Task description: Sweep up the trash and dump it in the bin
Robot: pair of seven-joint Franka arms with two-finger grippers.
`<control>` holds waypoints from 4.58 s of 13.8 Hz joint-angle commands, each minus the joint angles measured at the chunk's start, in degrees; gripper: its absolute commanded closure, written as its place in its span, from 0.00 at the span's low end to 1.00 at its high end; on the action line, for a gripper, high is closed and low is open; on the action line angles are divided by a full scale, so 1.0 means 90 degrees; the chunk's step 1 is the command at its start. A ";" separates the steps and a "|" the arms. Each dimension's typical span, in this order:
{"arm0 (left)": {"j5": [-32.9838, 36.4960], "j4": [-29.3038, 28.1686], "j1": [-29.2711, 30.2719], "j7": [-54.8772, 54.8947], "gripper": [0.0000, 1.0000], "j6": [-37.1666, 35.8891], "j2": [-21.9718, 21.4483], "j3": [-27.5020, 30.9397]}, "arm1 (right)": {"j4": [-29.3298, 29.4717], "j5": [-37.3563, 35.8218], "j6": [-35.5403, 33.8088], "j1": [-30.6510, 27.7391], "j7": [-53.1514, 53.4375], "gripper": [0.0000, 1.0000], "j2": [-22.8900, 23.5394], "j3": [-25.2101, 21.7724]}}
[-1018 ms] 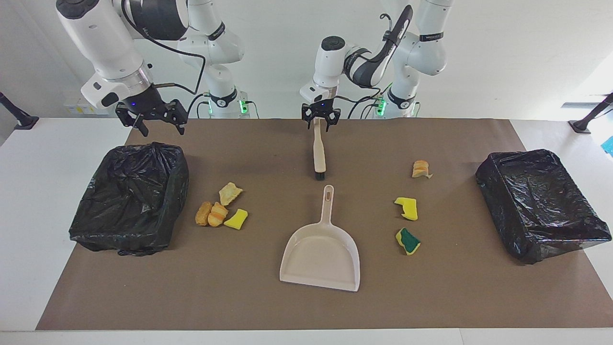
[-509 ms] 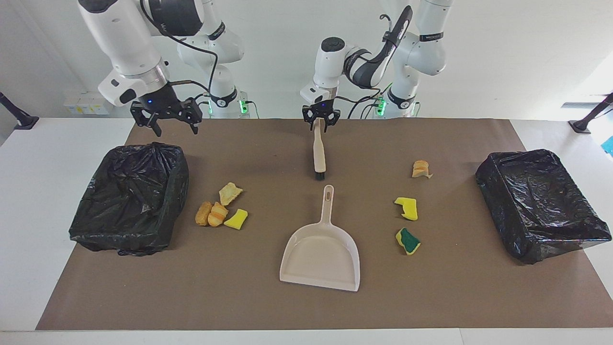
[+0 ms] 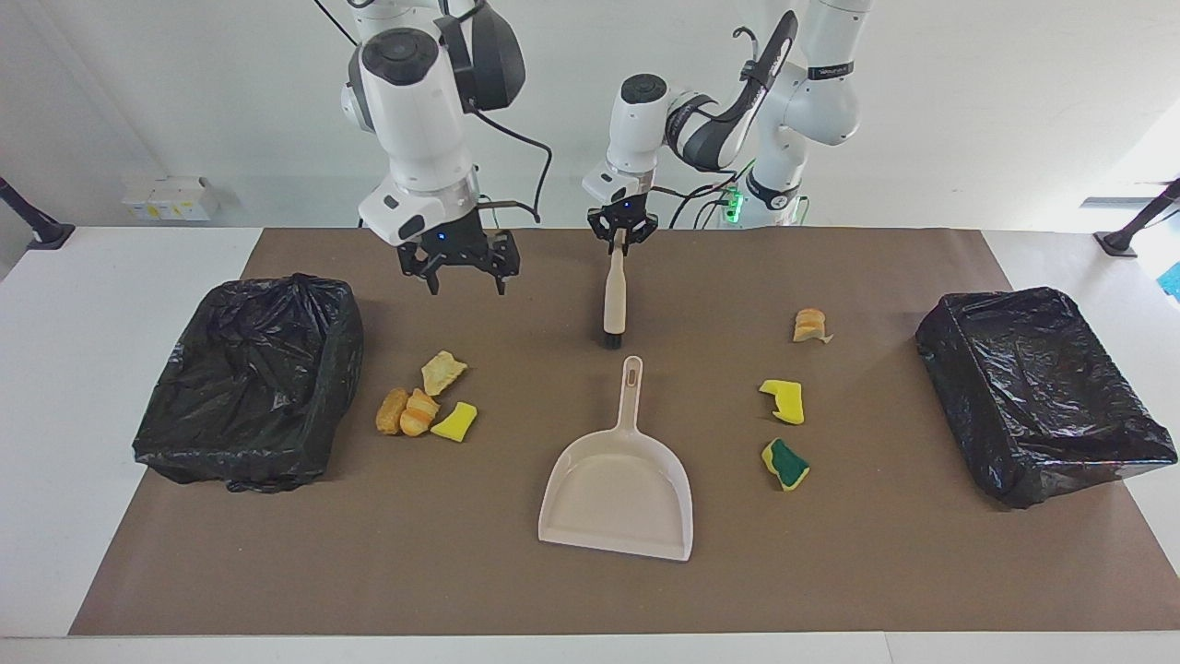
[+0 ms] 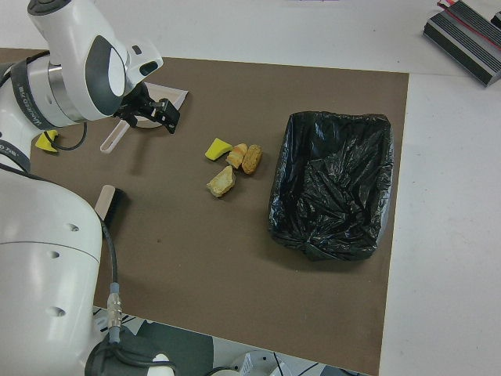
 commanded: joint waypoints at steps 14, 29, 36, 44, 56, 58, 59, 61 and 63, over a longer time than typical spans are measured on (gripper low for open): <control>0.0294 0.1486 0.5088 0.4221 1.00 -0.1490 -0.0161 0.0020 | 0.1772 0.0710 0.1503 0.0879 0.2209 0.00 0.2764 0.0416; 0.0381 0.2659 0.5862 0.9181 1.00 -0.0328 0.1822 0.0020 | 0.1830 0.0183 0.2226 0.1085 0.2210 0.56 0.3292 0.0416; 0.1134 0.3543 0.5823 1.0592 1.00 -0.0708 0.2299 0.0001 | 0.1781 0.0183 0.1554 0.0997 0.1626 1.00 0.2776 0.0406; 0.1534 0.5081 0.5345 1.1680 1.00 -0.0534 0.3756 -0.0019 | -0.0786 0.0309 0.0830 0.0666 -0.2528 1.00 0.0597 0.0406; 0.1544 0.2096 0.5228 1.2946 1.00 -0.1422 0.1659 -0.0019 | -0.0992 0.0319 0.0419 0.0830 -0.5408 1.00 0.0655 0.0406; 0.1525 0.1868 0.5217 1.2887 1.00 -0.1567 0.1365 -0.0029 | -0.0924 0.0368 0.0478 0.0802 -0.5417 1.00 0.0733 0.0406; 0.1515 0.1916 0.5237 1.2828 1.00 -0.1810 0.1219 -0.0029 | -0.0924 0.0359 0.0478 0.0763 -0.5466 1.00 0.0733 0.0406; 0.1476 0.2014 0.5324 1.2430 1.00 -0.2017 0.0945 -0.0009 | -0.0905 0.0359 0.0507 0.0792 -0.5486 1.00 0.0753 0.0406; 0.1476 0.2053 0.5373 1.1534 1.00 -0.2153 0.0652 0.0030 | -0.0895 0.0359 0.0566 0.0850 -0.5466 1.00 0.0821 0.0406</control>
